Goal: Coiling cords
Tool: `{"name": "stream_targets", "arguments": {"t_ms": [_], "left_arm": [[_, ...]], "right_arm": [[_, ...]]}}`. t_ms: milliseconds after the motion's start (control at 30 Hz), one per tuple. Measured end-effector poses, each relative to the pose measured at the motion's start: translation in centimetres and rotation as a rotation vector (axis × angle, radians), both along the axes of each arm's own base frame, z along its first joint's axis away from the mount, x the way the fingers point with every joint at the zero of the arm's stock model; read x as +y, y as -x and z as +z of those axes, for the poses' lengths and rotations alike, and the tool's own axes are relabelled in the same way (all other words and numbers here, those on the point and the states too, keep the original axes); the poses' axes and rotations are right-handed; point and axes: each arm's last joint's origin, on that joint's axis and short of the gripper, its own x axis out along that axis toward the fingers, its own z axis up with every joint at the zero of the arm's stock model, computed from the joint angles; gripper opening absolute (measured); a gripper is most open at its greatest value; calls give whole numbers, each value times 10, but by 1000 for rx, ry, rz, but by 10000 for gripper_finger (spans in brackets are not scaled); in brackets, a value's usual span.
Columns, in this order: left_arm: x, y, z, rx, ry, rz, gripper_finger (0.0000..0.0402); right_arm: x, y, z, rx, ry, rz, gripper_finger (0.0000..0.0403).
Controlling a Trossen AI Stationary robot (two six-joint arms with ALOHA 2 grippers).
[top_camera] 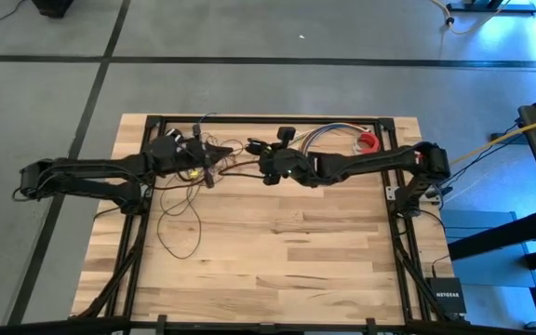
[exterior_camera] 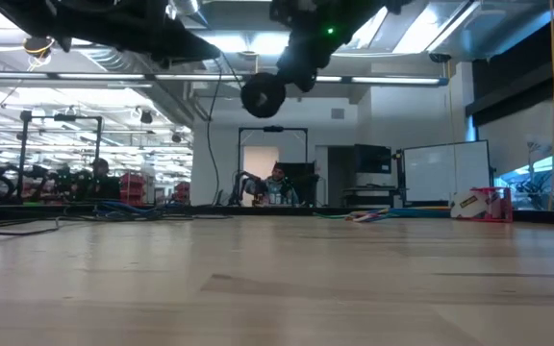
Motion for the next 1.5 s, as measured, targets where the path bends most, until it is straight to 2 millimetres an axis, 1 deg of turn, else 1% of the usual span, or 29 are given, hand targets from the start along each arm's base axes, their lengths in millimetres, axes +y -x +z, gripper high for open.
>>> {"name": "stream_targets", "arguments": {"t_ms": [67, 200, 333, 467, 667, 767, 800, 1100, 1300, 1500], "left_arm": [[-2, -3, 1, -28, 4, -10, 5], [-5, -12, -2, -53, 28, -48, 3], [-7, -26, -7, -93, 45, -86, 4], [-6, -40, -15, -132, 43, -96, 6], [-2, -56, -31, -101, 35, -61, 3], [-1, -60, -42, -44, 48, -43, 9], [-1, -61, -45, -26, 51, -42, 10], [6, -60, -50, 37, -18, 70, 12], [15, -57, -62, 167, -20, 114, 13], [16, -56, -63, 178, -21, 121, 12]], "right_arm": [[-5, -4, -2, -38, -12, -15, 1], [-11, -9, -4, -100, -68, 17, 1], [-16, -12, 3, -217, -117, 45, 1], [-13, -15, 9, -293, -143, 114, 1], [-13, -16, 12, -345, -160, 135, 1], [-13, -17, 16, -387, -168, 149, 1], [-12, -17, 17, -395, -167, 151, 1], [-11, -13, 28, -450, -178, 182, 1], [4, -9, 39, -460, -174, 237, 1], [13, -1, 49, -436, -147, 239, 1]]}}
